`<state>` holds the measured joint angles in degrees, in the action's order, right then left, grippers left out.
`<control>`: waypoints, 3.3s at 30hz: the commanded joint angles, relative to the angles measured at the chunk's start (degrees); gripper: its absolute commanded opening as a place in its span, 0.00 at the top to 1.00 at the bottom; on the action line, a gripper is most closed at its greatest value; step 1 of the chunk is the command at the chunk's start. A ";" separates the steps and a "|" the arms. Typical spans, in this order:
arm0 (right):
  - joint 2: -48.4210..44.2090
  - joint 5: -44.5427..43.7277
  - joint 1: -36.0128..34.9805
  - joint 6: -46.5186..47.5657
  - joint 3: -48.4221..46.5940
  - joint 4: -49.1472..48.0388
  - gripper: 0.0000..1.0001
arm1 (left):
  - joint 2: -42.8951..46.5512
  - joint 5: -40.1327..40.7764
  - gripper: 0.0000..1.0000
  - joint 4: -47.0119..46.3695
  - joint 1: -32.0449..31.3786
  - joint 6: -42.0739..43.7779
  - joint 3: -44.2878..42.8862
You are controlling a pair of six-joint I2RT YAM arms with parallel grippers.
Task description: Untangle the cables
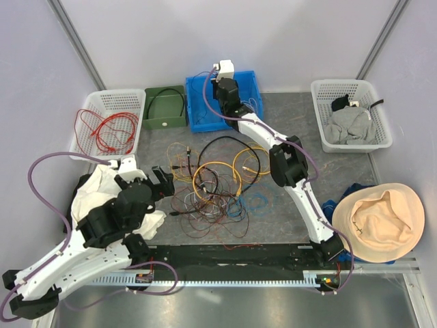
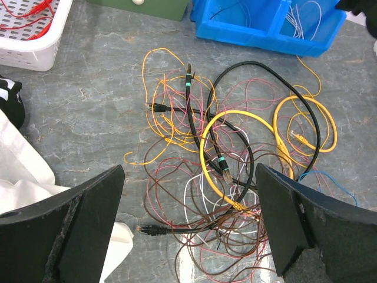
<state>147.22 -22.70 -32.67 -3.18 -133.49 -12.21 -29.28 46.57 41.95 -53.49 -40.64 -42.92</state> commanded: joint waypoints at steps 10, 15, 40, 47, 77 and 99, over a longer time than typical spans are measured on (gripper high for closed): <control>-10.09 -2.32 -0.99 -0.95 13.38 -6.68 0.14 | -0.96 0.90 0.00 -2.05 -0.12 1.71 -1.73; -27.54 -8.14 -1.61 -7.62 30.95 -8.18 0.07 | -0.17 -1.12 0.00 -1.96 -0.12 0.57 -2.26; -87.35 -7.89 -15.66 -30.39 101.67 13.42 0.17 | -9.48 -23.88 0.00 -13.39 -0.21 -7.96 4.42; -96.77 9.23 -19.80 -36.98 109.23 5.62 0.13 | -6.32 -24.07 0.00 -13.48 -0.21 -10.33 7.93; -96.85 -9.03 -34.30 -23.73 91.00 9.99 1.00 | -2.45 -24.33 0.01 -12.25 -0.21 -13.06 11.10; -76.57 -16.42 -33.96 -0.86 37.96 29.35 1.00 | 5.89 -24.60 0.01 -30.09 -0.21 -4.35 14.35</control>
<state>65.89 -34.37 -67.64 -8.27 -92.53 15.46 -25.15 20.80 15.22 -53.49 -46.98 -29.15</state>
